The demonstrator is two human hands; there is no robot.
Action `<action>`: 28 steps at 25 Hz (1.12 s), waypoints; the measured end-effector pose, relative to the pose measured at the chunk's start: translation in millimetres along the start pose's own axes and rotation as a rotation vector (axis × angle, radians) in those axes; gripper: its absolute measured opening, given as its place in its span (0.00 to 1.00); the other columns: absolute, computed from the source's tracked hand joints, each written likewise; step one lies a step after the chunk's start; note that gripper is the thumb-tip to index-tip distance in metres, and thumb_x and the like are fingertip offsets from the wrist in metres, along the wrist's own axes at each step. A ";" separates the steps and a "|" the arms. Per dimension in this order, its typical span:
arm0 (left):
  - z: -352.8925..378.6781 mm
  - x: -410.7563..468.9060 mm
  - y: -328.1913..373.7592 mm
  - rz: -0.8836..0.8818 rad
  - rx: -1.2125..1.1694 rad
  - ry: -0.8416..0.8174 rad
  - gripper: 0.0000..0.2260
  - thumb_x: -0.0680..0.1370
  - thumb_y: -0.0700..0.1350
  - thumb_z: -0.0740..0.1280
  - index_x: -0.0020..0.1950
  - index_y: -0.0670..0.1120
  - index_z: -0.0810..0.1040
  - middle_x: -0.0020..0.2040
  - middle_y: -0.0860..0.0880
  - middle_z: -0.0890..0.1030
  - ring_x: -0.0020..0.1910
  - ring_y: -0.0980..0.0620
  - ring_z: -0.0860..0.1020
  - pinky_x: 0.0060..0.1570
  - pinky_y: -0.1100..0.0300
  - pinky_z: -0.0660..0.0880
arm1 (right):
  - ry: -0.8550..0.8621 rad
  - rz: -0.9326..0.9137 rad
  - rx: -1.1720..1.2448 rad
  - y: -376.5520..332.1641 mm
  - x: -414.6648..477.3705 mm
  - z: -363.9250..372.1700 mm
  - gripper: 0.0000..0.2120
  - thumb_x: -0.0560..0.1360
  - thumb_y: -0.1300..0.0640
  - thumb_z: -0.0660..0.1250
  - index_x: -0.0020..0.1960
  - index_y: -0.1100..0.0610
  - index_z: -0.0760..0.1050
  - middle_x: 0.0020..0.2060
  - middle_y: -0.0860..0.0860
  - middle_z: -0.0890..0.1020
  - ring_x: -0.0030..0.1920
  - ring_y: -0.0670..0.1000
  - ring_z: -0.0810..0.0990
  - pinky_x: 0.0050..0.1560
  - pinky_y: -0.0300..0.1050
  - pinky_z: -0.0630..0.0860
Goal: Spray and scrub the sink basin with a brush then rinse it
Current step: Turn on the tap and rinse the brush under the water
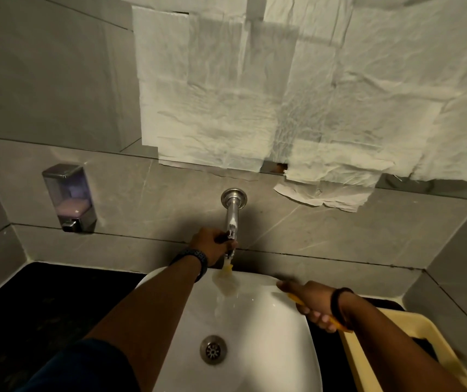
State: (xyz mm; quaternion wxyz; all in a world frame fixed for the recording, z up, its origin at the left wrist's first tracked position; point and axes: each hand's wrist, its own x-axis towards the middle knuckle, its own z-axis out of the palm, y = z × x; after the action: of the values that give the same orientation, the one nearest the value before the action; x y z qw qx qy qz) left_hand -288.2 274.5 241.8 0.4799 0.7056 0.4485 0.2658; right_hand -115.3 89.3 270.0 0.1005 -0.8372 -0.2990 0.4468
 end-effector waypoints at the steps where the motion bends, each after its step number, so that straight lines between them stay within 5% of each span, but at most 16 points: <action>1: -0.1 0.2 -1.2 -0.003 -0.013 -0.001 0.08 0.71 0.48 0.72 0.50 0.50 0.81 0.39 0.54 0.82 0.39 0.57 0.79 0.35 0.65 0.72 | 0.074 -0.065 -0.026 -1.7 0.1 3.4 0.29 0.66 0.25 0.57 0.27 0.50 0.65 0.19 0.46 0.66 0.19 0.47 0.62 0.22 0.36 0.59; 6: 1.2 1.1 -6.5 0.018 -0.049 0.009 0.08 0.71 0.48 0.73 0.48 0.50 0.82 0.40 0.52 0.83 0.41 0.55 0.80 0.31 0.66 0.70 | 0.627 -0.404 -0.671 -4.1 6.9 17.2 0.27 0.69 0.25 0.51 0.43 0.45 0.74 0.26 0.44 0.69 0.30 0.47 0.71 0.35 0.42 0.70; 9: -0.5 3.1 -8.5 0.017 -0.074 0.006 0.07 0.69 0.49 0.74 0.45 0.53 0.81 0.40 0.53 0.83 0.42 0.56 0.80 0.30 0.69 0.70 | 0.651 -0.378 -0.772 -5.6 13.0 22.3 0.37 0.68 0.23 0.46 0.55 0.48 0.78 0.29 0.48 0.74 0.31 0.49 0.74 0.40 0.44 0.77; 12: 8.2 2.4 -7.2 0.006 0.031 0.113 0.11 0.64 0.53 0.77 0.40 0.54 0.78 0.36 0.54 0.82 0.35 0.57 0.80 0.29 0.66 0.72 | 0.528 -0.389 -0.641 -3.3 17.1 23.0 0.34 0.69 0.24 0.48 0.62 0.43 0.75 0.32 0.49 0.78 0.33 0.49 0.76 0.38 0.44 0.75; 15: 19.8 -0.5 -3.2 -0.004 0.220 0.275 0.17 0.63 0.57 0.77 0.43 0.51 0.75 0.39 0.50 0.82 0.34 0.54 0.79 0.33 0.59 0.76 | 0.486 -0.436 -0.465 3.7 15.8 20.5 0.18 0.70 0.26 0.54 0.42 0.39 0.71 0.27 0.46 0.74 0.31 0.47 0.74 0.29 0.41 0.66; 17: 21.0 1.5 -4.5 0.209 0.463 0.356 0.25 0.64 0.57 0.76 0.56 0.49 0.74 0.54 0.44 0.81 0.49 0.47 0.79 0.48 0.50 0.78 | 0.559 -0.446 -0.449 10.1 14.3 16.3 0.21 0.69 0.25 0.54 0.32 0.41 0.66 0.31 0.46 0.78 0.36 0.51 0.77 0.30 0.41 0.65; 20: 11.7 8.5 -8.2 0.602 0.833 0.257 0.37 0.73 0.56 0.66 0.75 0.46 0.52 0.76 0.42 0.59 0.73 0.41 0.59 0.72 0.48 0.57 | 0.741 -0.448 -0.729 22.0 21.1 10.1 0.32 0.67 0.23 0.45 0.39 0.47 0.75 0.41 0.51 0.84 0.39 0.53 0.80 0.37 0.44 0.69; 22: 7.1 12.7 -10.6 0.690 0.932 0.147 0.33 0.78 0.53 0.59 0.75 0.46 0.44 0.78 0.44 0.50 0.76 0.44 0.50 0.74 0.51 0.47 | 0.827 -0.456 -0.845 25.4 21.5 5.5 0.35 0.66 0.23 0.40 0.36 0.49 0.72 0.38 0.51 0.83 0.34 0.52 0.77 0.36 0.45 0.70; 28: 5.5 13.9 -11.1 0.642 0.894 0.076 0.30 0.79 0.52 0.56 0.75 0.45 0.43 0.78 0.44 0.49 0.77 0.47 0.47 0.74 0.54 0.46 | 0.918 -0.423 -0.860 30.1 12.8 -1.7 0.34 0.68 0.23 0.42 0.34 0.50 0.71 0.35 0.50 0.83 0.33 0.51 0.77 0.36 0.45 0.72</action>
State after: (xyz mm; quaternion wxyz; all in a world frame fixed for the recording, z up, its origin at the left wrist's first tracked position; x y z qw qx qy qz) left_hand -281.6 286.0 228.7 0.0115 0.9319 0.2970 0.2078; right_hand -96.2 73.0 249.1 -0.0399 -0.8313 -0.5354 -0.1436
